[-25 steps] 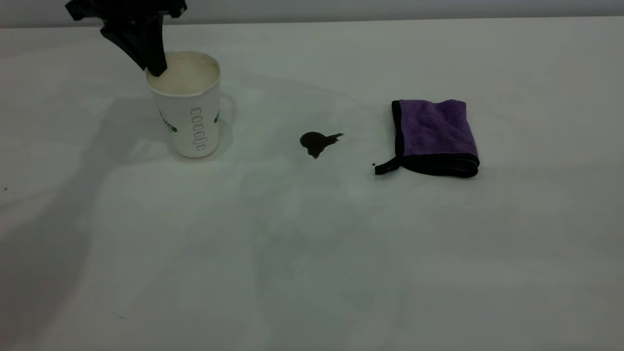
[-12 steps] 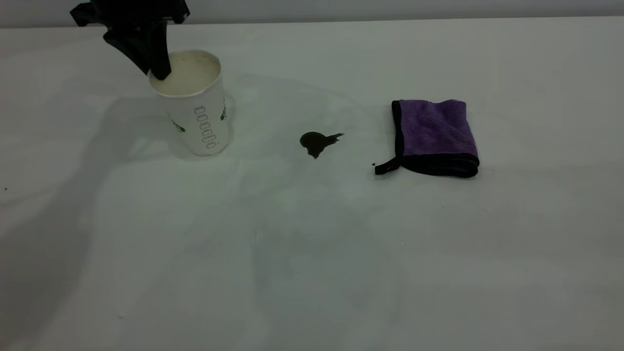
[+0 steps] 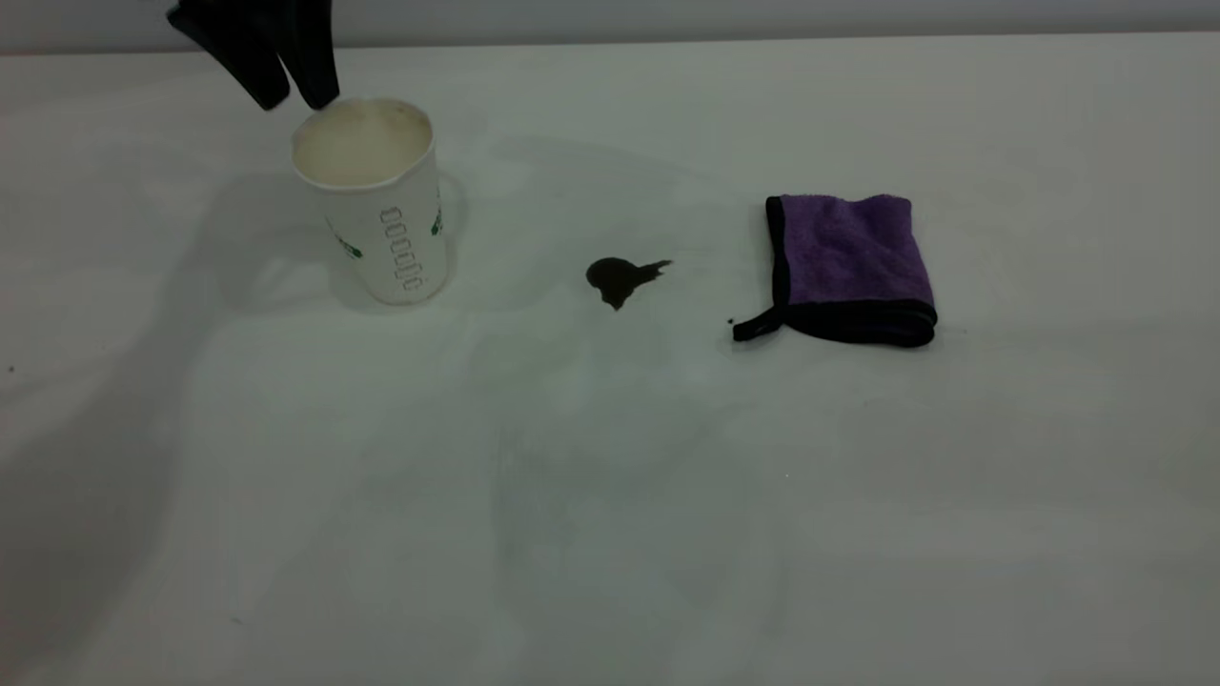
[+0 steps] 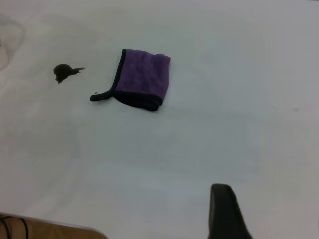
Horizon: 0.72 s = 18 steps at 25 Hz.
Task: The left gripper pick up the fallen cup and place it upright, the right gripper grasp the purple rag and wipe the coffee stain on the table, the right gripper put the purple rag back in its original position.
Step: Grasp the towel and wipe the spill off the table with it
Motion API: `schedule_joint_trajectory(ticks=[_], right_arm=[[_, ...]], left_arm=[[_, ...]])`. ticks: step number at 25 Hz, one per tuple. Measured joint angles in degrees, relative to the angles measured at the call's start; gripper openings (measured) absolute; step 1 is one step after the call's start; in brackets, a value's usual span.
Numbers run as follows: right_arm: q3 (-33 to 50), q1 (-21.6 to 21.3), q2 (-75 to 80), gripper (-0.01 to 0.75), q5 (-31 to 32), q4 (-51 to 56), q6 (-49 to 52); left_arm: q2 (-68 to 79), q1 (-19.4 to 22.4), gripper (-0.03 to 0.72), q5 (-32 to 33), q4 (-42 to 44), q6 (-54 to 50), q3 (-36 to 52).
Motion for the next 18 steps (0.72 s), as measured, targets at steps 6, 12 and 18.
schedule_joint_trajectory(ticks=[6, 12, 18], right_arm=[[0.0, 0.0, 0.0, 0.480, 0.0, 0.0, 0.0], [0.0, 0.0, 0.0, 0.480, 0.0, 0.0, 0.0], [0.0, 0.0, 0.0, 0.480, 0.0, 0.0, 0.0]], left_arm=[[-2.2, -0.1, 0.443, 0.0, -0.1, -0.9, -7.0], [-14.0, -2.6, 0.444, 0.0, -0.1, -2.9, -7.5], [-33.1, -7.1, 0.444, 0.0, 0.6, -3.9, -0.2]])
